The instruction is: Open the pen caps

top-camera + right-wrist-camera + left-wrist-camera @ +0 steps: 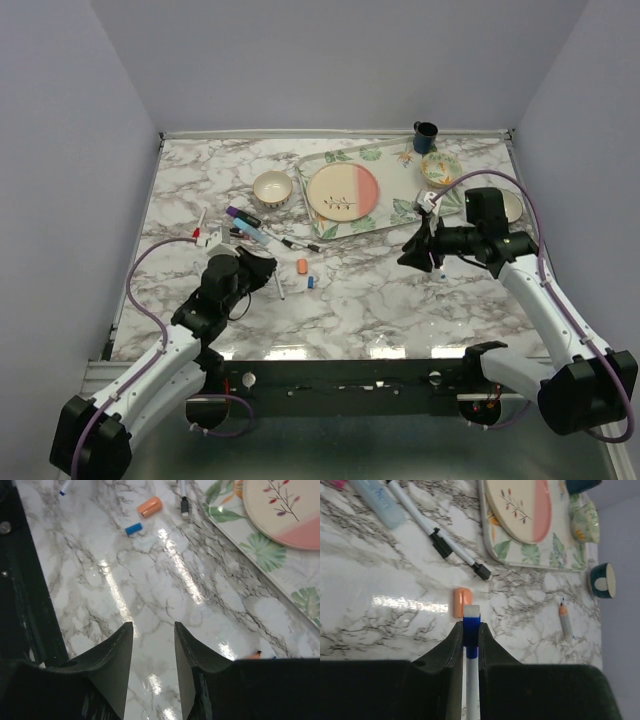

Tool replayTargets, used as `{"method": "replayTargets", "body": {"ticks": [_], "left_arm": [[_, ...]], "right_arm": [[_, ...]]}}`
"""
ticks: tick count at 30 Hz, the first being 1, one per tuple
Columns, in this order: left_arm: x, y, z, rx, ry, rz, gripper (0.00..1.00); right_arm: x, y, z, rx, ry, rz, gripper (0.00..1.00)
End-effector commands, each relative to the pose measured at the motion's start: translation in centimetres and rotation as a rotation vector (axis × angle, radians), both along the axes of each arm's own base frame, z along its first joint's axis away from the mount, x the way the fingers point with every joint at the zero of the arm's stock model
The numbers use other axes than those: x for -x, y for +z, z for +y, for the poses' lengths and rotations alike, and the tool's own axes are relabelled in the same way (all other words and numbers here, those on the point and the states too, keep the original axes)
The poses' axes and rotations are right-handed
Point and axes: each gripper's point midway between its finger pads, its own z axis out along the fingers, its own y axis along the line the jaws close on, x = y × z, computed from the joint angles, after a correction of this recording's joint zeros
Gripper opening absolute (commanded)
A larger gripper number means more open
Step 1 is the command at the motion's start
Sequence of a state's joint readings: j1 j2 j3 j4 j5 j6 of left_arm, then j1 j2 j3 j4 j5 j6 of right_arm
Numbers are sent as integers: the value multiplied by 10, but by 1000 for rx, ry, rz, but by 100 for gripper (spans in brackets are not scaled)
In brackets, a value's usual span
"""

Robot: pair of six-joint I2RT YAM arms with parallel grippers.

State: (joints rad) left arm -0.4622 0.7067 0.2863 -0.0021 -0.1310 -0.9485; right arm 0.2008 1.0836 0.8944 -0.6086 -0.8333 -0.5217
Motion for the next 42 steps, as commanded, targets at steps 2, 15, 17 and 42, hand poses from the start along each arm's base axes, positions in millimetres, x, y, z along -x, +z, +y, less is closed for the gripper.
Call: {"method": "replayTargets", "body": {"ticks": [2, 15, 17, 42], "left_arm": [[6, 56, -47, 192, -138, -172, 0], [18, 104, -136, 238, -249, -301, 0], [16, 109, -147, 249, -251, -311, 0], [9, 139, -227, 270, -230, -401, 0]], "right_arm": [[35, 14, 22, -171, 163, 100, 49], [52, 17, 36, -290, 239, 228, 66], [52, 16, 37, -294, 241, 233, 67], [49, 15, 45, -310, 192, 344, 68]]}}
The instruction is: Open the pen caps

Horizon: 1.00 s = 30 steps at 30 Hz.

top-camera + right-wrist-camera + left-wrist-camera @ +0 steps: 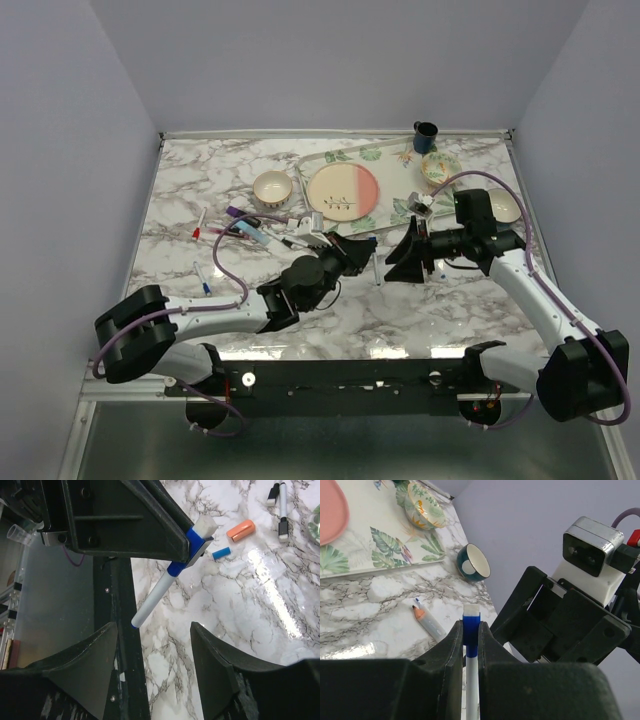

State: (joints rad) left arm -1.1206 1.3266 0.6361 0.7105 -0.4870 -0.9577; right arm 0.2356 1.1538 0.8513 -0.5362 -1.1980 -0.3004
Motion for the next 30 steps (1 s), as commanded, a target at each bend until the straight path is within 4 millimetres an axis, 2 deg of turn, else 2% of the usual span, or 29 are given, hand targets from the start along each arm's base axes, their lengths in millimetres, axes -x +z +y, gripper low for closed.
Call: {"method": "replayTargets", "body": {"ticks": [1, 8, 12, 15, 16, 17, 18, 19, 20, 21, 24, 27, 30], "left_arm": [[-8, 14, -3, 23, 66, -38, 0], [-5, 19, -19, 29, 61, -55, 0], [-2, 28, -30, 52, 48, -81, 0], [0, 30, -36, 53, 38, -88, 0], [1, 30, -37, 52, 33, -90, 0], [1, 29, -37, 50, 31, -93, 0], [1, 28, -36, 49, 29, -94, 0], [2, 29, -36, 51, 27, -99, 1], [3, 30, -34, 46, 28, -108, 9], [4, 28, -32, 41, 25, -111, 34], [5, 31, -28, 4, 18, -131, 60], [6, 31, -25, -23, -3, -138, 65], [8, 32, -26, -32, -35, -147, 65]], "right_arm": [[2, 0, 3, -19, -1, 48, 68], [-3, -2, 4, -17, -33, 75, 67], [-8, -6, 4, -1, -59, 89, 65], [-9, -5, 3, 5, -67, 81, 47], [-9, -5, 3, 6, -68, 78, 28], [-10, -3, 3, 7, -69, 73, 16], [-12, -4, 2, 17, -75, 56, 6], [-12, -5, 1, 27, -79, 63, 1], [-13, -5, 1, 33, -78, 55, 1], [-13, -4, 1, 31, -62, 30, 1], [-6, -3, 0, 32, -11, -1, 1], [-1, -5, -1, 37, 24, -15, 1], [1, -5, -2, 38, 34, -8, 1]]}}
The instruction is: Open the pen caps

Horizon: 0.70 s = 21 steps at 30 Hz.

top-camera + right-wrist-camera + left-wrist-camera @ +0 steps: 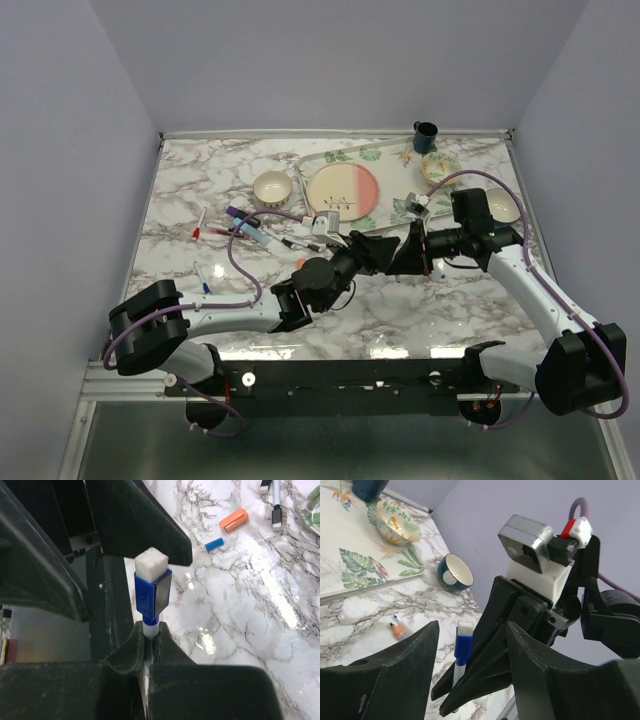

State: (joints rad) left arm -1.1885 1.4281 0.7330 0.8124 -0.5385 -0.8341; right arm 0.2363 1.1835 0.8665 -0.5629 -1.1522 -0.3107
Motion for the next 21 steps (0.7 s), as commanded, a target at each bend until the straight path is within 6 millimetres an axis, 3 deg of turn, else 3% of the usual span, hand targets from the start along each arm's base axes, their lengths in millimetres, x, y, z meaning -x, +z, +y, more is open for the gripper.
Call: {"method": "replayTargets", "body": {"ticks": [1, 16, 21], "left_arm": [[2, 7, 5, -33, -32, -36, 65], [4, -7, -17, -139, -123, 3, 51], [2, -4, -20, -163, -126, -4, 40]], "right_arm": [[8, 4, 0, -8, 61, -28, 0], [8, 3, -1, 0, 64, -41, 1], [8, 4, -1, 2, 63, -44, 1]]}}
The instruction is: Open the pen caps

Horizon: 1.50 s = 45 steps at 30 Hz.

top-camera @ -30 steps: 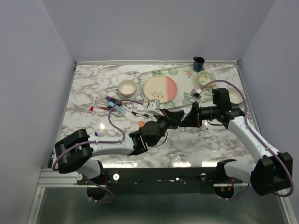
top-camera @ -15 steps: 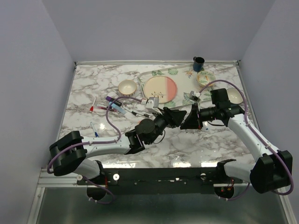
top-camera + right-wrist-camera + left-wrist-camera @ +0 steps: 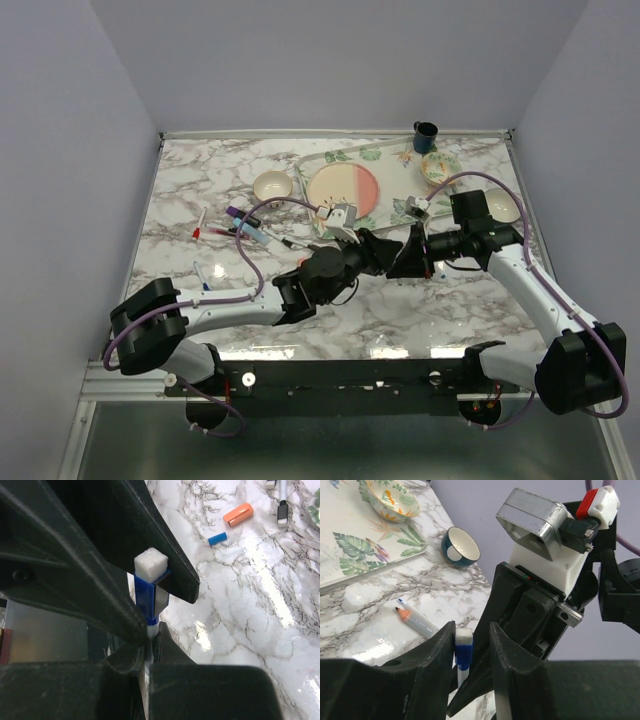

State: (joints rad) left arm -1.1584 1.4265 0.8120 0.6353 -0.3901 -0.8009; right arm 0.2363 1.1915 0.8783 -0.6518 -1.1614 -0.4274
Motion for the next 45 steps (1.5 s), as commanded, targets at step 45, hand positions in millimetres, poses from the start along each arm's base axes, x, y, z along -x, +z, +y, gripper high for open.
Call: {"method": "replayTargets", "body": {"ticks": [45], "left_arm": [[-14, -160, 248, -213, 466, 398, 0]], "right_arm": [[-88, -84, -81, 628, -438, -117, 5]]}}
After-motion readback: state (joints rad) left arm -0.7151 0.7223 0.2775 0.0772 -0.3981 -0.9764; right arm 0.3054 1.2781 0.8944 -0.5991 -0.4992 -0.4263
